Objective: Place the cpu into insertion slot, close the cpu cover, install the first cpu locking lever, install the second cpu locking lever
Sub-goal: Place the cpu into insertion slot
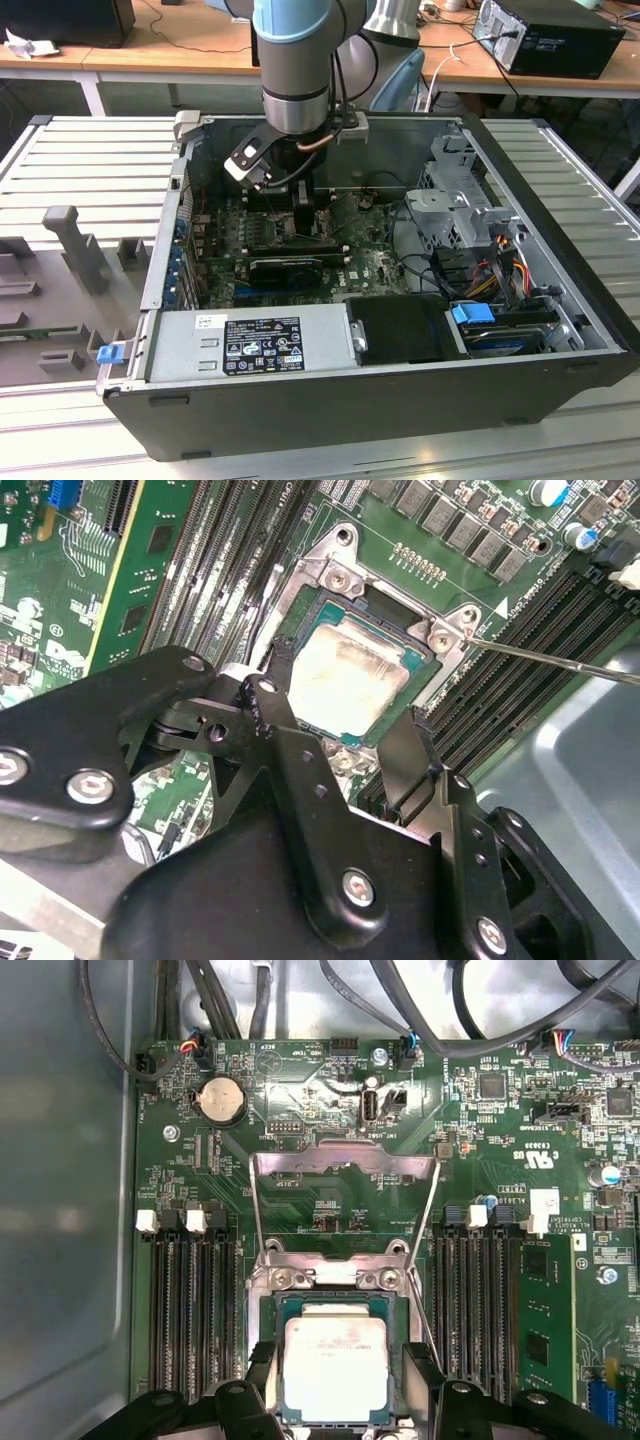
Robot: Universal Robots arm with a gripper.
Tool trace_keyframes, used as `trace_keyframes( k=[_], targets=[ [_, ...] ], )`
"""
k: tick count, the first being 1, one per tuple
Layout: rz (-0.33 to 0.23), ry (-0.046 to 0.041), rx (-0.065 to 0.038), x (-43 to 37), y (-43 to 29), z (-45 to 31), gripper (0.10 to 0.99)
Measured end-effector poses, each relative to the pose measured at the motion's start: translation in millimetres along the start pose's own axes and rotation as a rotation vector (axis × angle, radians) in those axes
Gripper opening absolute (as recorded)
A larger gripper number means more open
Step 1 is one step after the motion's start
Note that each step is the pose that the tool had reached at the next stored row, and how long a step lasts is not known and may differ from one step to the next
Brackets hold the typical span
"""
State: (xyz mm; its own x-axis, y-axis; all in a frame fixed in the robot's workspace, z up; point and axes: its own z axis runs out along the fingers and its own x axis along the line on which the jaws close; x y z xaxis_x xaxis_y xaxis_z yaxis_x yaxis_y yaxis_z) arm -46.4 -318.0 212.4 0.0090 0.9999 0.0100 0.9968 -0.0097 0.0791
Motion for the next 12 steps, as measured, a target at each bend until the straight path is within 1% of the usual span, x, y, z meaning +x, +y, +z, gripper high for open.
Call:
trace_keyframes(
  k=[3, 7, 8, 9, 11, 12],
  targets=[
    [0.0, -0.0001, 0.0, 0.0, 0.1, -1.1, 0.592],
    [0.0, -0.0001, 0.0, 0.0, 0.2, -2.8, 0.345],
    [0.0, -0.0001, 0.0, 0.0, 0.2, -3.1, 0.345],
    [0.001, -0.0001, 0.0, 0.0, 0.3, -4.0, 0.224],
    [0.001, -0.0001, 0.0, 0.0, 0.4, -4.7, 0.106],
    [0.001, -0.0001, 0.0, 0.0, 0.4, -5.2, 0.106]
  ],
)
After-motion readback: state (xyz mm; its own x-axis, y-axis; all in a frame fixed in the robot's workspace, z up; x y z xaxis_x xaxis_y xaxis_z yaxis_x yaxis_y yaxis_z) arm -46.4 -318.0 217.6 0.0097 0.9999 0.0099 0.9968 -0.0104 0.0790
